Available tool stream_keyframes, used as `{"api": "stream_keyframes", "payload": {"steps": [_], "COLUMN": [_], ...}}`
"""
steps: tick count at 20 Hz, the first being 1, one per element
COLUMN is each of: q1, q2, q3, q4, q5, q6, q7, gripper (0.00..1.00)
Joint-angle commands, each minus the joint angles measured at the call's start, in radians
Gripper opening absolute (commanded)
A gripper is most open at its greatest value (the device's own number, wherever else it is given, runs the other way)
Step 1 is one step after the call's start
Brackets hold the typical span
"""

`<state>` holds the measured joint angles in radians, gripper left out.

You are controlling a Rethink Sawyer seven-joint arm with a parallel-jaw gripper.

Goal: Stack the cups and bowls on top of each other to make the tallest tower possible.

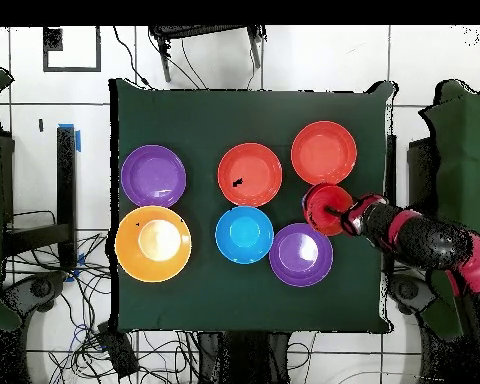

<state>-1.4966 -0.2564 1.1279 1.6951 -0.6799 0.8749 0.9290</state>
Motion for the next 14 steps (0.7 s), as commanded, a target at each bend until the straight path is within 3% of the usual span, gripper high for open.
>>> {"api": "stream_keyframes", "payload": {"steps": [1,14], "q1": [0.022,0.022], "q2": [-0.052,-0.158], "q3": [0.0,0.07], "q4": [0.069,0.116], "q5": [-0.035,0.012], "q6": [-0.013,-0.017], "q7": [-0.171,-0.106], "gripper": [1.0,1.0]}}
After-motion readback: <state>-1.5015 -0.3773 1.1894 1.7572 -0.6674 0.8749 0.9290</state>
